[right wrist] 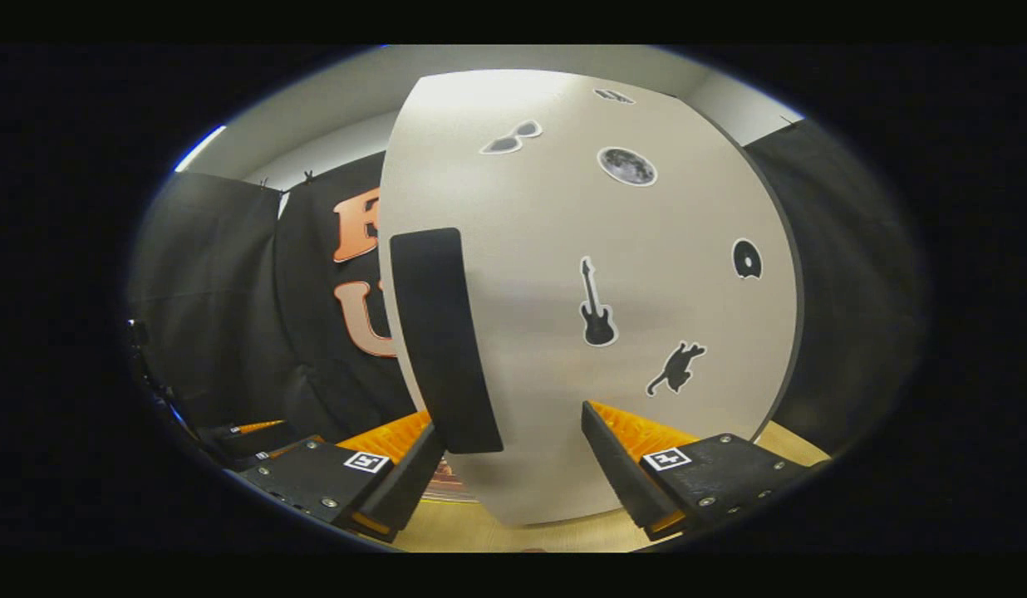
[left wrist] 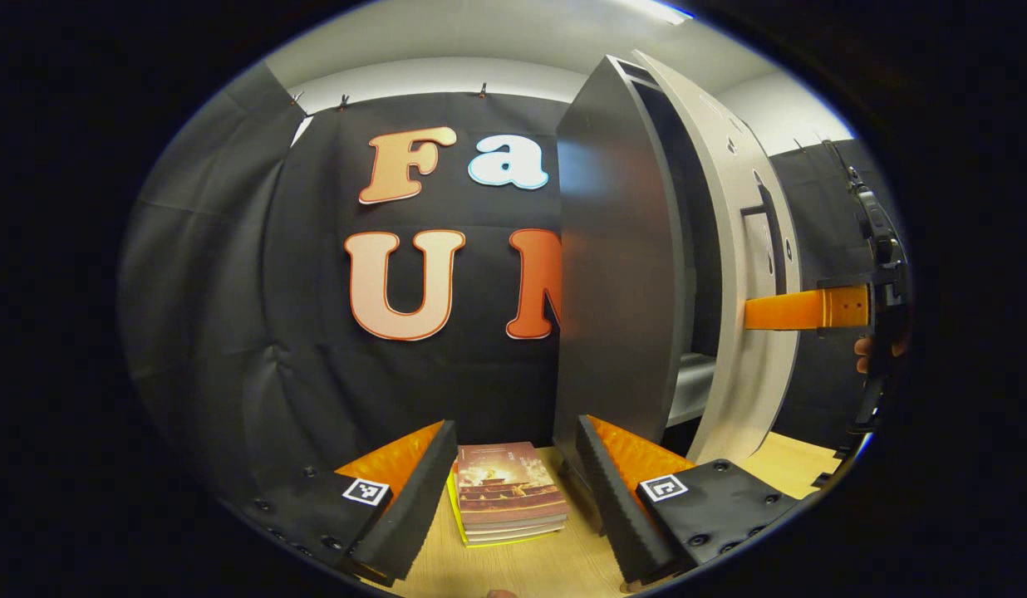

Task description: Open the cabinet door with the right hand, grasp the bottle in the cabinet with the left hand and place it on the coaster, then close the cabinet door with the right hand.

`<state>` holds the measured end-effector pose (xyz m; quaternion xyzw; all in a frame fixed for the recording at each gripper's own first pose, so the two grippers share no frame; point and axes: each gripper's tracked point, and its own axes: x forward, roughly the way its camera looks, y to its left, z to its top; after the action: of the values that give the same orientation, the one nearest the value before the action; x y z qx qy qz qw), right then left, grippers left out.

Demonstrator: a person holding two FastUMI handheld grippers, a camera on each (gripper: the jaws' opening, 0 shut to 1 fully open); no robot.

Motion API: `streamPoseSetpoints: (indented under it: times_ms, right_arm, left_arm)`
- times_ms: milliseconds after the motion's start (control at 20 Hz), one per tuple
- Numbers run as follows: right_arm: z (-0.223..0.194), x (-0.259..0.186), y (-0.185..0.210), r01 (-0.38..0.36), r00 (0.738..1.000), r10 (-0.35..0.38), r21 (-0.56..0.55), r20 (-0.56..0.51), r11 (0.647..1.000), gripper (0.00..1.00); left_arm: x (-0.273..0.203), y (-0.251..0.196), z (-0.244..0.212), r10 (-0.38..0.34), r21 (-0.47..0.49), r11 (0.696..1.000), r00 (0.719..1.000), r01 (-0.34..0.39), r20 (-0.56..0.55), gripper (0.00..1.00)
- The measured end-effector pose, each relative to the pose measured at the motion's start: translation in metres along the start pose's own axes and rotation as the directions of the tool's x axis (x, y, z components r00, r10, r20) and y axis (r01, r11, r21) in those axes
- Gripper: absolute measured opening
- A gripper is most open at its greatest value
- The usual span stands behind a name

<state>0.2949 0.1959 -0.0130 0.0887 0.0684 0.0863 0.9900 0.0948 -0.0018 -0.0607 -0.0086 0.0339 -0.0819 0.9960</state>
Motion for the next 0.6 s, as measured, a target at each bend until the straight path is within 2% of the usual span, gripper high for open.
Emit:
streamPoseSetpoints:
  times_ms: [150,300,400,600]
  right_arm:
    - [-0.001,0.004,0.002,-0.008,1.0,0.008,0.035,-0.01,0.999,0.93]
    - [-0.001,0.007,0.001,0.016,1.0,-0.016,0.032,-0.004,0.999,0.95]
    - [-0.002,0.01,0.001,0.034,0.999,-0.034,0.019,-0.004,0.999,0.98]
    - [-0.002,0.011,0.0,0.052,0.999,-0.052,0.018,-0.007,0.998,0.95]
  left_arm:
    - [0.005,0.003,-0.007,0.001,-0.019,1.0,1.0,-0.001,-0.01,0.94]
    - [0.007,0.007,-0.009,0.003,-0.028,1.0,1.0,-0.004,-0.016,0.94]
    - [0.007,0.009,-0.003,0.004,-0.018,1.0,1.0,-0.004,-0.007,0.94]
    - [0.008,0.01,0.007,0.007,0.013,1.0,1.0,-0.007,0.02,0.94]
